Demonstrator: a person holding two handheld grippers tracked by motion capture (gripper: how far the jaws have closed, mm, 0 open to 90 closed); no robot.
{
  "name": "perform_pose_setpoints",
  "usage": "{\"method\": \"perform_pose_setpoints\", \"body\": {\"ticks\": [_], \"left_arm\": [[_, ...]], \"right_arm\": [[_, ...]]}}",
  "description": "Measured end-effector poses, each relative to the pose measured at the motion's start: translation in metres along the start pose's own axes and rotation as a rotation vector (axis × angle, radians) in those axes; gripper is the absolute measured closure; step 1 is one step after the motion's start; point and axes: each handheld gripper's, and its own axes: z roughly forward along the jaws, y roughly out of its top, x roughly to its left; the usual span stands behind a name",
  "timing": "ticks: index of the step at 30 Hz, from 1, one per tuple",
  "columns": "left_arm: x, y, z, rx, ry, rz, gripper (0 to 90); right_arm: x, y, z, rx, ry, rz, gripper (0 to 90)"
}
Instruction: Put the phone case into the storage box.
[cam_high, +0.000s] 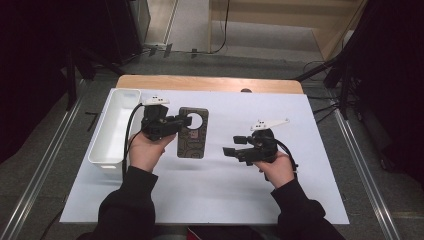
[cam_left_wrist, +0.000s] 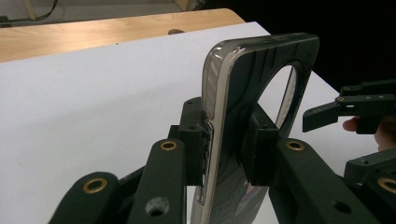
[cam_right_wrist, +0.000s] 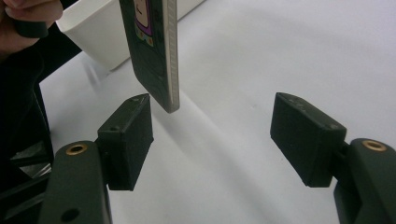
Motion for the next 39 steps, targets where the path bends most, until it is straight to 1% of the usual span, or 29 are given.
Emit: {"method": "perform_pose_setpoints", "body": {"ticks": [5, 9, 16, 20, 22, 23, 27, 33, 35, 39], "left_arm": [[-0.001, 0.001, -0.001, -0.001, -0.013, -0.003, 72.8], [0.0, 0.001, -0.002, 0.002, -0.014, -0.002, 72.8], [0.002, 0.001, -0.005, 0.002, -0.017, -0.005, 72.8], [0.003, 0.002, -0.006, 0.0, -0.021, -0.008, 72.8], [0.004, 0.001, -0.006, 0.004, -0.025, -0.01, 72.8], [0.005, 0.001, -0.007, 0.005, -0.024, -0.009, 72.8], [0.006, 0.001, -0.009, 0.006, -0.027, -0.012, 72.8], [0.01, 0.002, -0.012, 0.01, -0.035, -0.013, 72.7], [0.011, 0.002, -0.013, 0.01, -0.04, -0.023, 72.8], [0.013, 0.002, -0.015, 0.01, -0.039, -0.022, 72.8]], "right_arm": [[-0.001, -0.009, -0.007, -0.005, 0.002, 0.003, 28.1], [-0.002, -0.016, -0.013, -0.016, -0.001, 0.008, 28.0], [-0.002, -0.025, -0.017, -0.016, -0.001, 0.008, 28.0], [0.0, -0.029, -0.017, -0.007, 0.013, 0.004, 28.0], [0.001, -0.032, -0.017, 0.0, 0.027, 0.014, 28.0], [0.001, -0.034, -0.017, -0.002, 0.028, 0.011, 28.0], [0.001, -0.039, -0.019, 0.0, 0.018, 0.002, 28.0], [0.0, -0.046, -0.023, 0.0, 0.008, 0.003, 28.0], [0.0, -0.048, -0.025, 0.0, 0.005, 0.007, 28.0], [0.0, -0.052, -0.028, 0.004, -0.004, -0.001, 28.0]]}}
